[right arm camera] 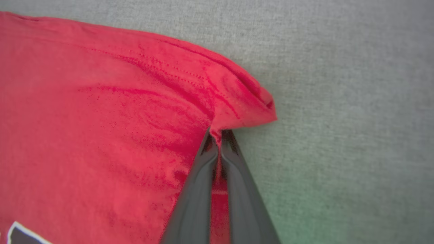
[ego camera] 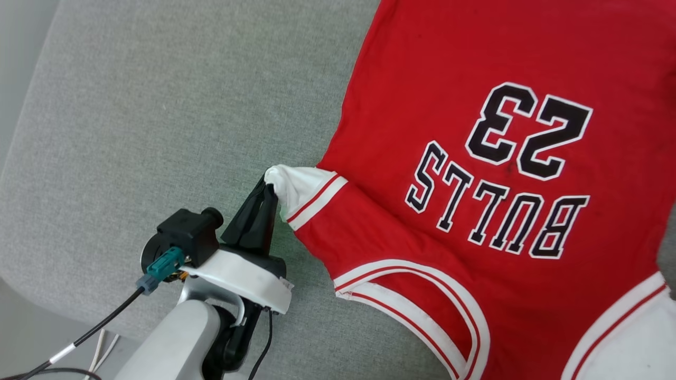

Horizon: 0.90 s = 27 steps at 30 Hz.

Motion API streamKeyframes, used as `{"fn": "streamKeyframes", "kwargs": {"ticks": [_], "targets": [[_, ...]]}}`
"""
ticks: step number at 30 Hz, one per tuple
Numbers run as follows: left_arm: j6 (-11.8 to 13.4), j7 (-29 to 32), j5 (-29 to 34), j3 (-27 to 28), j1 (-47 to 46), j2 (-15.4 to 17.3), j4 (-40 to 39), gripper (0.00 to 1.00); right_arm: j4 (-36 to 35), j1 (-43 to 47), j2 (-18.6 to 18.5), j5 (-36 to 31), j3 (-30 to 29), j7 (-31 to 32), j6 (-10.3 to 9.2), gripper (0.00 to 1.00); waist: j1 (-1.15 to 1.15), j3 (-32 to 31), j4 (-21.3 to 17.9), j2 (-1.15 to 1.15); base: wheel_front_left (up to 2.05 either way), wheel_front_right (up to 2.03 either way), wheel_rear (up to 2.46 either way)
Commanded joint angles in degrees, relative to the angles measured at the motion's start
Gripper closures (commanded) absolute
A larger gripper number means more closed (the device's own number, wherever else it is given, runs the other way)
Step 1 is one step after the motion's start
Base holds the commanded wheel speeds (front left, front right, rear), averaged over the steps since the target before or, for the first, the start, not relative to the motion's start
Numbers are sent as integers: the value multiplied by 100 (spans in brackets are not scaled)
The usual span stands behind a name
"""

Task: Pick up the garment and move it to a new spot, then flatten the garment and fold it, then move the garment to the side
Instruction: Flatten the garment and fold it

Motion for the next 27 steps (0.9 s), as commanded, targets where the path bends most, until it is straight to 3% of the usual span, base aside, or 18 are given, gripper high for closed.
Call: {"fn": "streamKeyframes", "kwargs": {"ticks": [1,8,15,20,24,25,26,27], "targets": [[42,-19,-18,26,112,50,59,100,126,415,31,-26,165,60,-9,100,-1,-290,-138,0,0,0,0],[235,-86,-242,241,595,132,264,100,-624,889,-229,419,1020,-102,-9,100,-1,-1140,-630,0,0,0,0],[550,-31,-346,444,1222,416,270,100,-1838,2360,-680,1125,1520,26,-9,100,-1,-1847,-1288,0,0,0,0],[730,39,-477,599,1703,618,226,100,-2793,3911,-742,1393,1179,184,-8,100,-1,-2221,-1698,0,0,0,0],[875,130,-545,659,2053,768,167,100,-3560,5329,-424,1308,631,370,-7,100,-1,-2430,-1949,0,0,0,0],[875,130,-545,659,2053,768,167,100,-3560,5329,-424,1308,631,370,-7,100,-1,-2430,-1949,0,0,0,0],[934,178,-574,678,2158,823,100,100,-3933,5994,-187,1232,322,476,-8,100,-1,-2472,-2010,0,0,0,0],[934,178,-574,678,2158,823,100,100,-3933,5994,-187,1232,322,476,-8,100,-1,-2472,-2010,0,0,0,0]]}}
